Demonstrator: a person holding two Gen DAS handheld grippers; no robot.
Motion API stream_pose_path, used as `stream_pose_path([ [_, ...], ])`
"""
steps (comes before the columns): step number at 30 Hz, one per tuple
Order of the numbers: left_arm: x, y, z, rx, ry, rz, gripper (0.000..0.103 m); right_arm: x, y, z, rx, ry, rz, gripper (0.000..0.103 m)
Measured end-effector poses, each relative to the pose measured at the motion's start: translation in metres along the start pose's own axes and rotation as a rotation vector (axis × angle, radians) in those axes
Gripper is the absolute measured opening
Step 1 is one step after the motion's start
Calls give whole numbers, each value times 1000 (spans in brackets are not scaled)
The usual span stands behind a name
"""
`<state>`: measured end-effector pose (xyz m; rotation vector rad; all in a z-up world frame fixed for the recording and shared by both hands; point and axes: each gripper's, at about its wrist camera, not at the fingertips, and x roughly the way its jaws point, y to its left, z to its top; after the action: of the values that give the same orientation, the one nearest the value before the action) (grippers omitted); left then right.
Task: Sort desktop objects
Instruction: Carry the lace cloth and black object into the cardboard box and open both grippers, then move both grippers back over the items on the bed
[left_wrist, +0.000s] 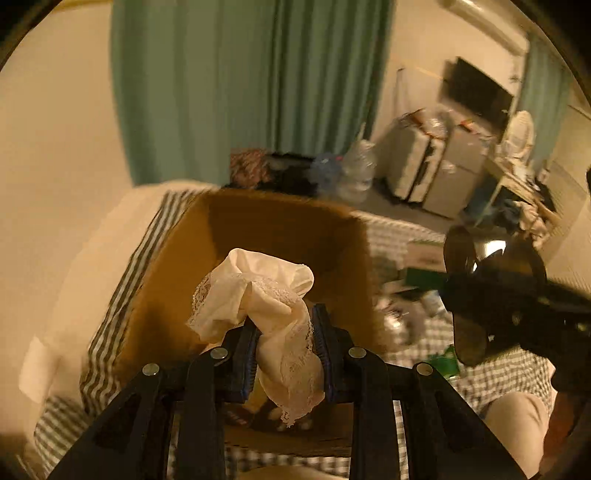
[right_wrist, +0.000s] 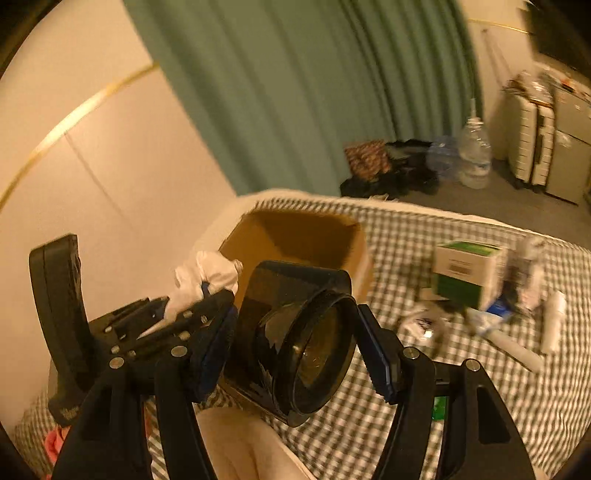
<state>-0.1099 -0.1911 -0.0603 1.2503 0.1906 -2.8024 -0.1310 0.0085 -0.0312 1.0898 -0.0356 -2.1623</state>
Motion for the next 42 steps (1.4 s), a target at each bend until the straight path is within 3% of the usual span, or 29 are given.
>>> stream_pose_path([
  [2,11,11,-5,-23,23,23,44,20,17,5,-40,36,-12,64],
  [3,16,15,-8,-31,38,28,64,29,23,8,-55,53,-13,64],
  [4,21,17,-11,-39,54,35,77,38,29,11,-63,60,-20,65],
  [7,28,23,-17,-83,76,18,87,56,38,21,-76,88,-64,71],
  [8,29,24,-19,-93,88,11,88,62,40,24,-87,112,-73,78],
  [13,35,21,-29,-91,144,-24,90,69,44,29,-119,142,-128,80],
  [20,24,2,-31,-30,114,-82,94,41,14,17,-11,72,-110,80],
  [22,23,-6,-30,-14,116,-120,103,30,-2,9,40,57,-128,81],
  [26,43,-21,-36,59,248,-34,103,0,-50,-20,160,51,-160,81],
  [30,45,-12,-43,-61,298,-100,103,-25,-84,-42,236,30,-183,81],
  [32,50,-11,-46,-79,346,-74,103,-36,-96,-48,266,20,-191,81],
  [35,44,-14,-47,-85,325,-50,103,-53,-108,-55,291,3,-198,81],
  [39,30,-23,-46,-105,289,-102,103,-72,-118,-64,291,-30,-196,81],
  [42,18,-36,-42,-82,248,-86,103,-84,-133,-73,333,-45,-195,81],
])
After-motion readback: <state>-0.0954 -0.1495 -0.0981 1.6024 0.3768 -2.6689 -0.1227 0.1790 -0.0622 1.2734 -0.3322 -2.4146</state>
